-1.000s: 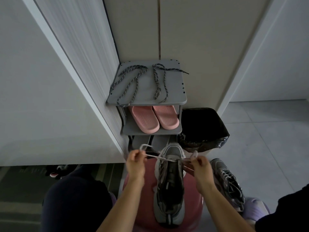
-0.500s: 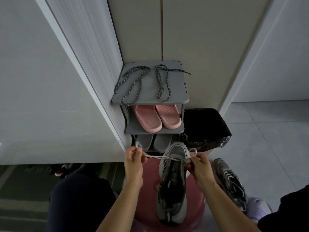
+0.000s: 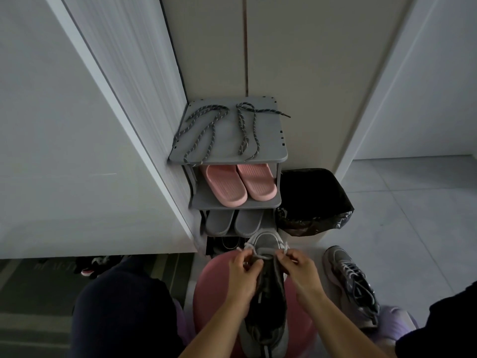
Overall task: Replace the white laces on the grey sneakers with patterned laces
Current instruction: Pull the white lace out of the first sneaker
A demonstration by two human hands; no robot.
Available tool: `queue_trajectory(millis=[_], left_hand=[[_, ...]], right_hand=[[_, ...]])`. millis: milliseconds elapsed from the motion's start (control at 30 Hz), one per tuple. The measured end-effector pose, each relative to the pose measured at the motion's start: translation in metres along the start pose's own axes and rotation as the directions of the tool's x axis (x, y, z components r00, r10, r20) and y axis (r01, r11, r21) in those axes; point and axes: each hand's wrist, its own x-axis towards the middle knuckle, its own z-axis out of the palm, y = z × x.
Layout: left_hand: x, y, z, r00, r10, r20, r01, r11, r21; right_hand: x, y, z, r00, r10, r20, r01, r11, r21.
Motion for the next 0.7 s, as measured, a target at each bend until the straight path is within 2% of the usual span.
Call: queue_trajectory(millis=[133,167,267,333,433,567,633,700], left_hand=[[-0.011,-0.005,-0.011,0.994,-0.097,-0.050,0.080,0.961,-0.265],[-0.007,-0.006,-0.012,0.992,-0.091,-0.087,0.068,0.969,-0.237],[0.008,-0.003,-0.013,0.982,0.043,-0.185,-0.034,0.998,0.057],[0.015,-0.002,-0.012,0.973,0.117,-0.199,-0.088,0.985,0.149],[0.018,-0.001,-0.012,0.970,0.129,-0.208,-0.092,0.980,0.179],[0.013,-0.006,-0.011,0.939,0.236,-0.251,-0.179,0.957,0.229],[0.012,-0.008,-0.009,0.933,0.201,-0.299,-0.153,0.973,0.175],[0.013,-0.007,-0.006,0.926,0.167,-0.339,-0.128,0.983,0.134]], right_hand=[[-0.015,0.008,0.002,0.996,0.017,0.083,-0.021,0.998,0.055],[-0.016,0.008,0.004,0.995,-0.001,0.099,-0.001,1.000,0.028],[-0.012,0.003,0.010,0.996,-0.052,0.073,0.060,0.992,-0.114],[-0.007,0.000,0.014,0.997,-0.071,0.039,0.078,0.977,-0.199],[-0.001,0.002,0.018,0.996,-0.090,0.009,0.089,0.952,-0.292],[-0.003,0.003,0.022,0.994,-0.092,-0.056,0.069,0.944,-0.323],[-0.001,0.007,0.023,0.991,-0.067,-0.114,0.031,0.956,-0.293],[0.002,0.009,0.024,0.986,-0.006,-0.165,-0.018,0.989,-0.146]])
